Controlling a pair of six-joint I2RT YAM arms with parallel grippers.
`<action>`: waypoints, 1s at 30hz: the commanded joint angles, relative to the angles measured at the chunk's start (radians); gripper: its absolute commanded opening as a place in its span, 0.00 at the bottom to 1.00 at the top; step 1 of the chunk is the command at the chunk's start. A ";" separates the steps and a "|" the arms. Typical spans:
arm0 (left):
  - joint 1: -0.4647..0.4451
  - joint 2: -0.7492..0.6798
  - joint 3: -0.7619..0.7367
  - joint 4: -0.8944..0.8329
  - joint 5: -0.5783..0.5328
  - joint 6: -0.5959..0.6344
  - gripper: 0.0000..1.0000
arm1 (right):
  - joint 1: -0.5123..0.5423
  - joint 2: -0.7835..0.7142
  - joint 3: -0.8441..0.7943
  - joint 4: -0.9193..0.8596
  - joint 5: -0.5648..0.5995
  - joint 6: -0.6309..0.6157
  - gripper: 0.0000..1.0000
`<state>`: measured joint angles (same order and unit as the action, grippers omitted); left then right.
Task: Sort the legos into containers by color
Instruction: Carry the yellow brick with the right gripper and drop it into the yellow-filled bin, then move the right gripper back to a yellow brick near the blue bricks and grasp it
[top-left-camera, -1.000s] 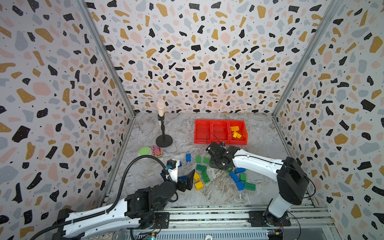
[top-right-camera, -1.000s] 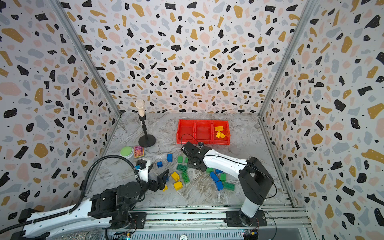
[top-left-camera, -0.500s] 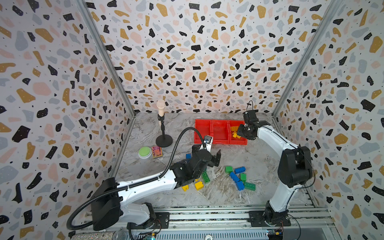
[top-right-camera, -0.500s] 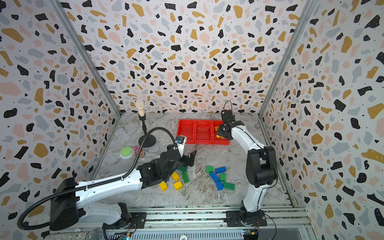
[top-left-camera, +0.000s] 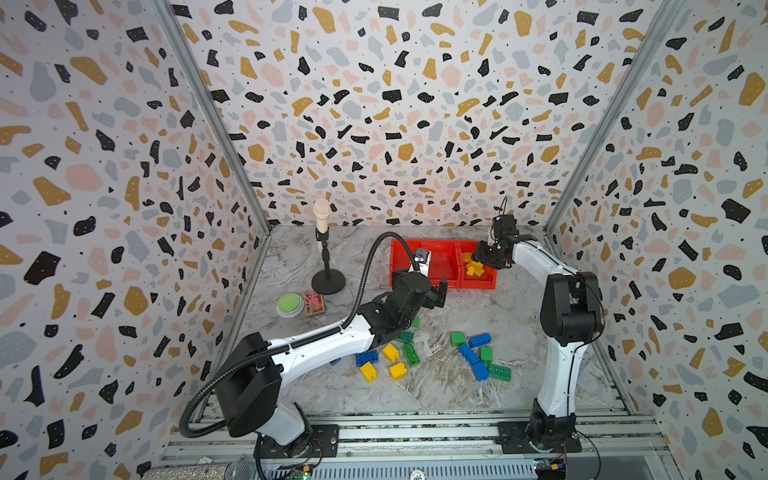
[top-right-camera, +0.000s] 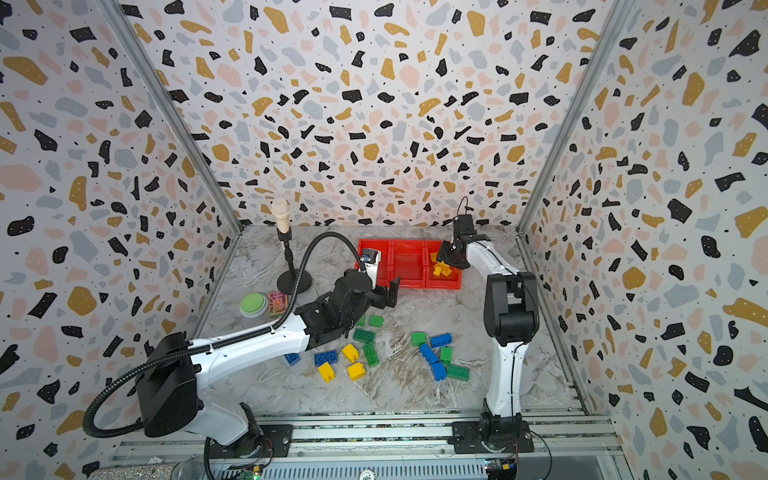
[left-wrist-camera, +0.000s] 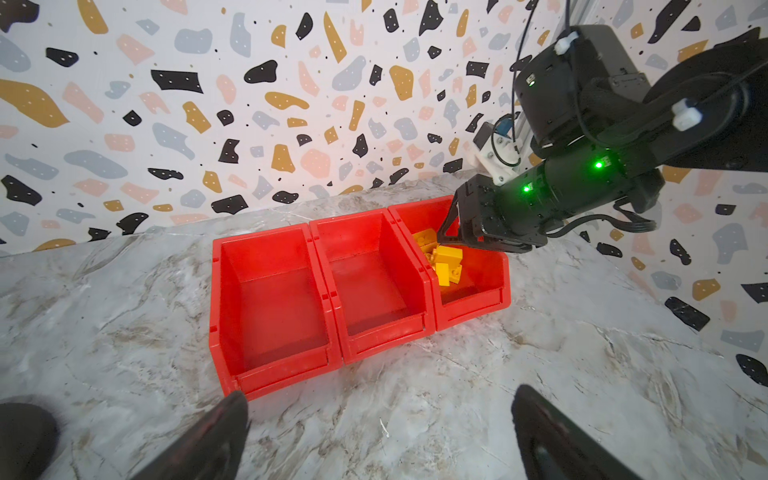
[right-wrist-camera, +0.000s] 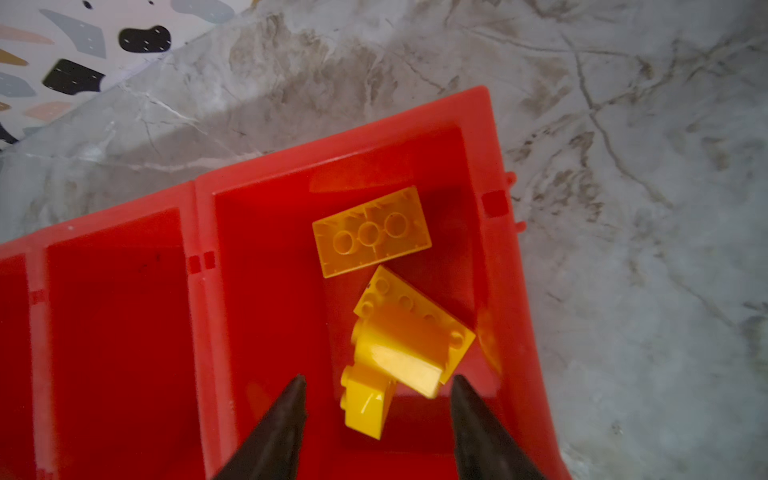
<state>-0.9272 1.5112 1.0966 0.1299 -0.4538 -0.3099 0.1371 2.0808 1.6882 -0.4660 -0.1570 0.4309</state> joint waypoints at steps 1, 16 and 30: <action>0.011 -0.065 -0.011 -0.013 -0.030 -0.033 1.00 | 0.017 -0.057 0.033 -0.017 -0.020 -0.036 0.72; -0.007 -0.681 -0.493 -0.230 -0.037 -0.300 1.00 | 0.466 -0.518 -0.436 -0.063 0.093 0.117 0.67; -0.018 -1.082 -0.608 -0.438 -0.051 -0.436 1.00 | 0.848 -0.445 -0.524 0.090 0.050 0.172 0.67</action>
<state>-0.9390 0.4503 0.5117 -0.2707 -0.4950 -0.7097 0.9634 1.6173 1.1316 -0.3969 -0.1120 0.6044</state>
